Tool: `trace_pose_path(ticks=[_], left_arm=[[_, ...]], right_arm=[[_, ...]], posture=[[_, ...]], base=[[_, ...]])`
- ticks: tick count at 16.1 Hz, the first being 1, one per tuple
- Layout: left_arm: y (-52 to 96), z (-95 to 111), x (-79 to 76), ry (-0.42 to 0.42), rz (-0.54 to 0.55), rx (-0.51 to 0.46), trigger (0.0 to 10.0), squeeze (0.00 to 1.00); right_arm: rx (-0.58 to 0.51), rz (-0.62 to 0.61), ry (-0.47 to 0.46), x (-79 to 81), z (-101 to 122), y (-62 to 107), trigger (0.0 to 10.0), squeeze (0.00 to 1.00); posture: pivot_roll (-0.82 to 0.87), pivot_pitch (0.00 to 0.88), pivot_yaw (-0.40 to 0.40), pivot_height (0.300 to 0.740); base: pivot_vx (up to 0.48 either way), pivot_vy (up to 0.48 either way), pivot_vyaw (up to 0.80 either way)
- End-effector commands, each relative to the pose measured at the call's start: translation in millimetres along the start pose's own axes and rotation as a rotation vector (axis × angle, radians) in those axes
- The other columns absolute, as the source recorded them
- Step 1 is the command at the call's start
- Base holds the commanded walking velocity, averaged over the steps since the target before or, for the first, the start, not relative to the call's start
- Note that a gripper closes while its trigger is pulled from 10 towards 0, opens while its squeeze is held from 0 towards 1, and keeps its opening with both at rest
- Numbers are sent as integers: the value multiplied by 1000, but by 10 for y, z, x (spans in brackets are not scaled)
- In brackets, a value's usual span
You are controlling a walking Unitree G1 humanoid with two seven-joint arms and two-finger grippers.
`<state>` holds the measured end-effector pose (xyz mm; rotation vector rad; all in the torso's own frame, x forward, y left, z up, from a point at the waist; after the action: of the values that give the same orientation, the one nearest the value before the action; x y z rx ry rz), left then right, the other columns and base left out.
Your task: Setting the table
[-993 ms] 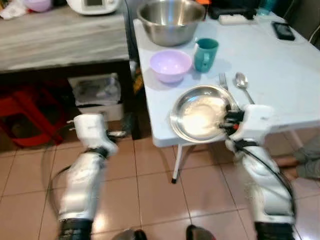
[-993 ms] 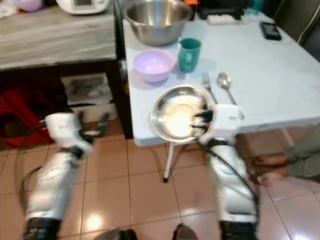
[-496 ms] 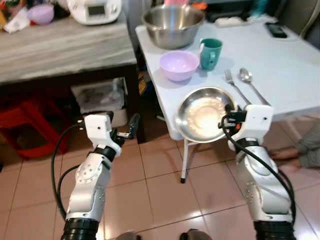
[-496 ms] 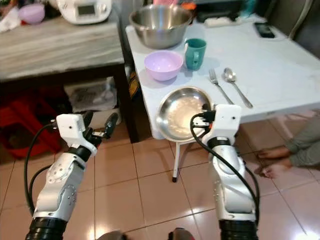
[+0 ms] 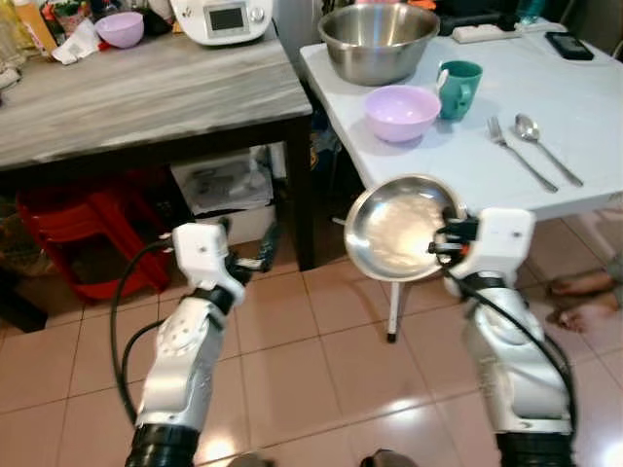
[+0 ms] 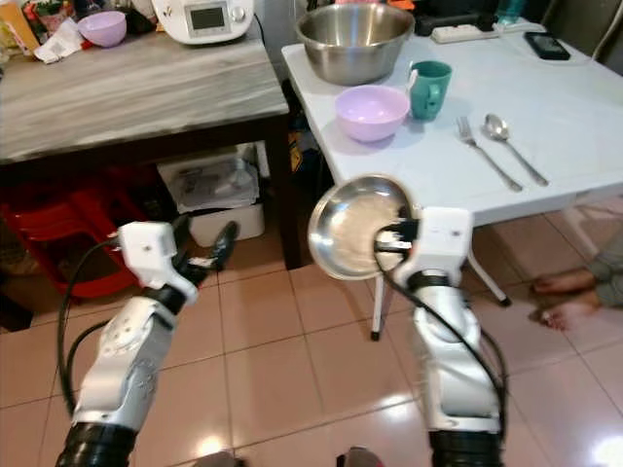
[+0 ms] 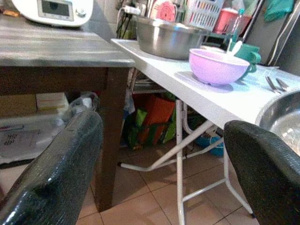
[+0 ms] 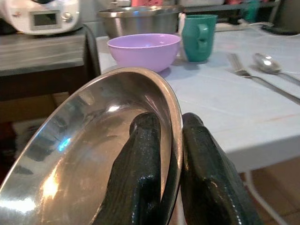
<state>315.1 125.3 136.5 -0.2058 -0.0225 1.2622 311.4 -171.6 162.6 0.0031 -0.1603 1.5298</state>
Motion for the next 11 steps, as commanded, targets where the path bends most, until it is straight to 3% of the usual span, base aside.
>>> trace_pose_path(ticks=[1,7,11], left_arm=[[53,-20,119,-16,38,15,10000,0],[48,-45,94,-16,36,21,10000,0],[40,-19,67,-18,13,2,10000,0]], right_arm=[[-24,42,-16,133,44,-11,10000,0],[-30,35,-18,118,52,-18,10000,0],[-30,26,-17,110,48,-23,10000,0]], posture=[[-147,143,42,740],[-148,144,43,740],[-153,141,44,740]], base=[[0,412,431],[0,408,502],[0,0,113]])
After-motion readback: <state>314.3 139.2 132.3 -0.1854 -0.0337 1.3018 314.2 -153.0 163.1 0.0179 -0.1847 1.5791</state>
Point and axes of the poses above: a point about 5 cm out from each wrist's last joint towards the gripper, its own y axis pointing back from the gripper into the wrist, its own z axis along the axis of the wrist's last joint, x = y × z, the point moved 1 cm from there along -y, pointing out of the wrist towards the gripper, and after that the axes turned 5 degrees about -y, right-handed, at the moved point
